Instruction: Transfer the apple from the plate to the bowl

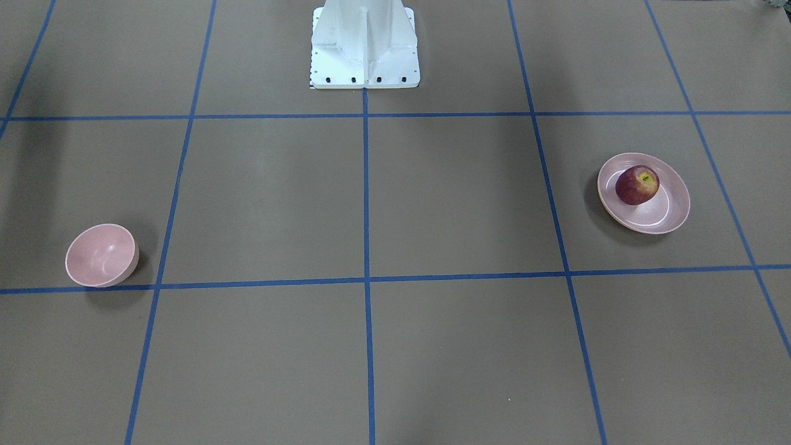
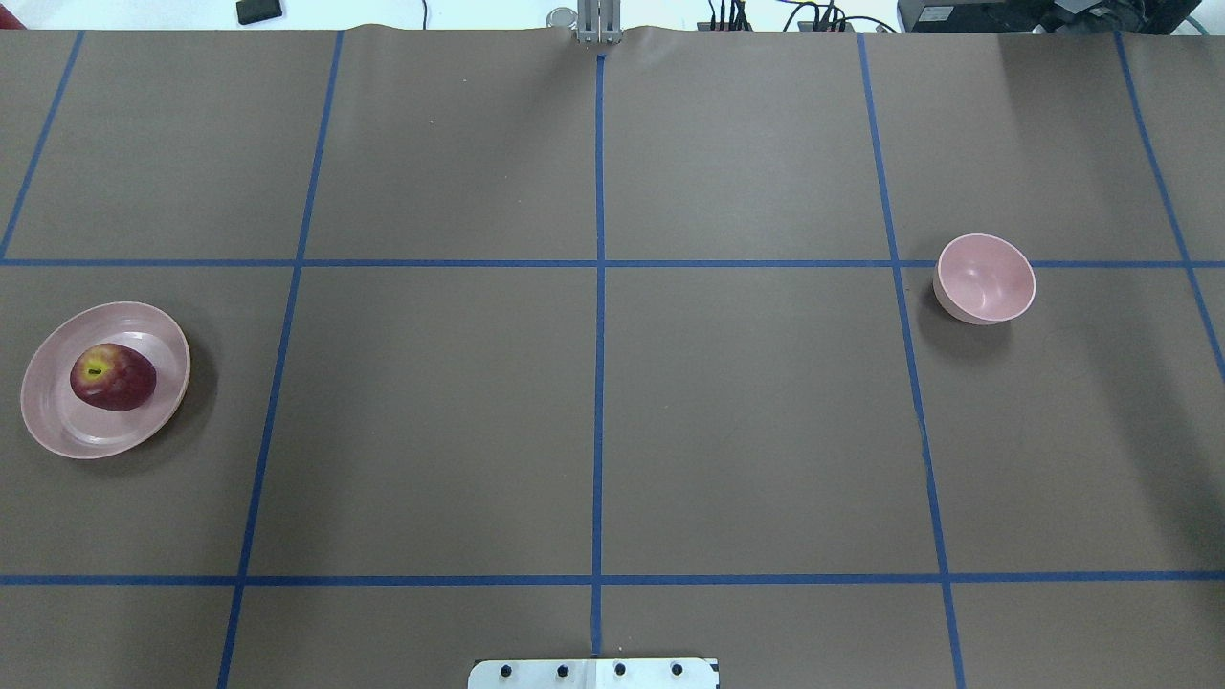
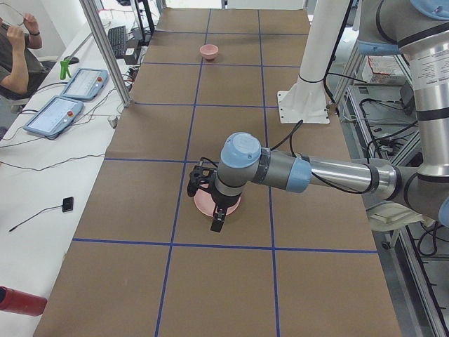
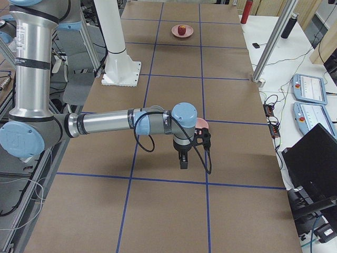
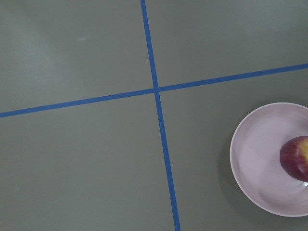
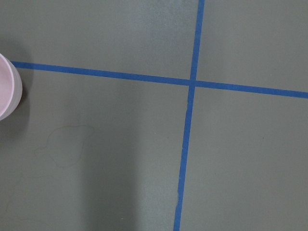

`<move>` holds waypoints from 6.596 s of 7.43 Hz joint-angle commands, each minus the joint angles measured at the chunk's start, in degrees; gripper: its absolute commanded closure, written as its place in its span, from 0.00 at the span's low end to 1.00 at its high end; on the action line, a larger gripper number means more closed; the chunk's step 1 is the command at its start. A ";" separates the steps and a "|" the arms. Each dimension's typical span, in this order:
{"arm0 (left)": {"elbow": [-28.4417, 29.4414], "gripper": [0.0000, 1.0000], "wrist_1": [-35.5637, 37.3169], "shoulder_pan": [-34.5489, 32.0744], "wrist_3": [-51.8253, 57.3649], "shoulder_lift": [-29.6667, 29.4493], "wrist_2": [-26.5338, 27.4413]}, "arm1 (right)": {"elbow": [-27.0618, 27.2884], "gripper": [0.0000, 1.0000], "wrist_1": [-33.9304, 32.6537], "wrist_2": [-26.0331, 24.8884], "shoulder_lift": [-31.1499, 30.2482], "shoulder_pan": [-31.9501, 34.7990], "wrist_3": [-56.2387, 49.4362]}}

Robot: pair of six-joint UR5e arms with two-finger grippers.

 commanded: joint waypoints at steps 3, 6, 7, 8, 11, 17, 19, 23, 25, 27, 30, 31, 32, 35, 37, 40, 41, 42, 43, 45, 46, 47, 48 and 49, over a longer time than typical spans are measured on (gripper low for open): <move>-0.20 0.02 -0.03 0.00 0.04 0.00 -0.09 | 0.15 0.00 0.09 0.48 0.01 -0.26 0.00; 0.15 0.02 -0.12 0.09 0.04 0.00 -0.09 | 0.33 0.00 0.09 0.48 0.27 -0.53 -0.17; 0.15 0.02 -0.12 0.09 0.04 0.00 -0.09 | 0.33 0.00 0.00 0.57 0.27 -0.53 0.44; 0.24 0.02 0.05 0.00 0.04 0.00 -0.09 | 0.33 0.00 0.09 0.57 0.27 -0.70 0.10; 0.41 0.02 0.06 0.09 0.04 0.18 -0.09 | -0.19 0.00 7.85 0.22 0.36 -7.43 7.41; 1.38 0.02 -0.03 0.09 0.13 0.18 -0.09 | -14.05 0.00 25.49 -4.00 13.41 -24.86 38.73; 1.56 0.02 -0.21 0.09 0.13 0.09 -0.09 | -18.99 0.01 25.84 -6.53 17.85 -27.59 43.51; 1.56 0.02 -0.21 0.09 0.13 0.09 -0.09 | -20.15 0.40 25.84 -6.64 17.15 -28.21 43.60; 1.56 0.02 -0.21 0.09 0.13 0.09 -0.09 | -20.41 1.00 25.84 -6.37 17.15 -28.39 43.69; 1.64 0.02 -0.21 0.09 0.13 0.09 -0.09 | -18.76 1.00 25.84 -5.94 17.06 -28.30 43.34; 1.38 0.02 -0.21 0.09 0.30 0.09 -0.09 | -10.05 1.00 25.14 1.52 17.85 -25.58 45.25; 1.38 0.02 -0.21 0.09 0.13 0.09 -0.09 | -9.87 1.00 25.49 1.10 22.46 -27.32 55.36; 1.38 0.02 -0.21 0.09 0.13 0.00 -0.09 | -9.78 1.00 25.49 -1.43 27.82 -32.03 66.77; 1.82 0.02 -0.12 0.18 -0.22 -0.70 -0.01 | -13.79 1.00 24.70 -16.70 41.18 -46.11 81.97; 2.17 0.02 -0.12 0.18 -0.31 -1.14 0.08 | -21.35 1.00 22.08 -19.29 49.46 -49.12 84.47; 2.26 0.02 -0.21 0.27 -2.67 -1.23 -0.01 | -21.73 1.00 20.92 -19.47 49.41 -52.47 84.29; 2.35 0.02 -0.21 0.35 -2.77 -1.31 -0.01 | -22.34 1.00 20.83 -19.47 49.49 -52.47 84.20; 2.35 0.02 -0.21 0.35 -3.29 -1.32 -0.01 | -23.21 0.99 20.74 -19.38 49.58 -52.56 83.77; 2.26 0.02 -0.21 0.35 -3.47 -1.40 -0.01 | -23.83 0.91 20.74 -19.29 49.49 -52.65 83.68; 2.26 0.02 -0.21 0.35 -3.47 -1.40 -0.01 | -23.84 0.68 20.57 -19.29 49.49 -52.74 83.76; 2.26 0.02 -0.21 0.35 -3.56 -1.40 -0.09 | -24.10 0.54 20.22 -19.29 49.49 -52.82 83.68; 2.26 0.02 -0.21 0.35 -3.56 -1.40 -0.09 | -24.02 0.52 20.22 -19.21 49.58 -52.82 83.68; 2.26 0.02 -0.21 0.70 -4.26 -1.58 -0.09 | -23.58 0.36 20.04 -18.77 49.76 -52.74 83.76; 2.17 0.02 -0.21 2.27 -8.62 -3.15 -0.09 | -21.05 0.00 17.17 -18.24 49.76 -51.87 83.85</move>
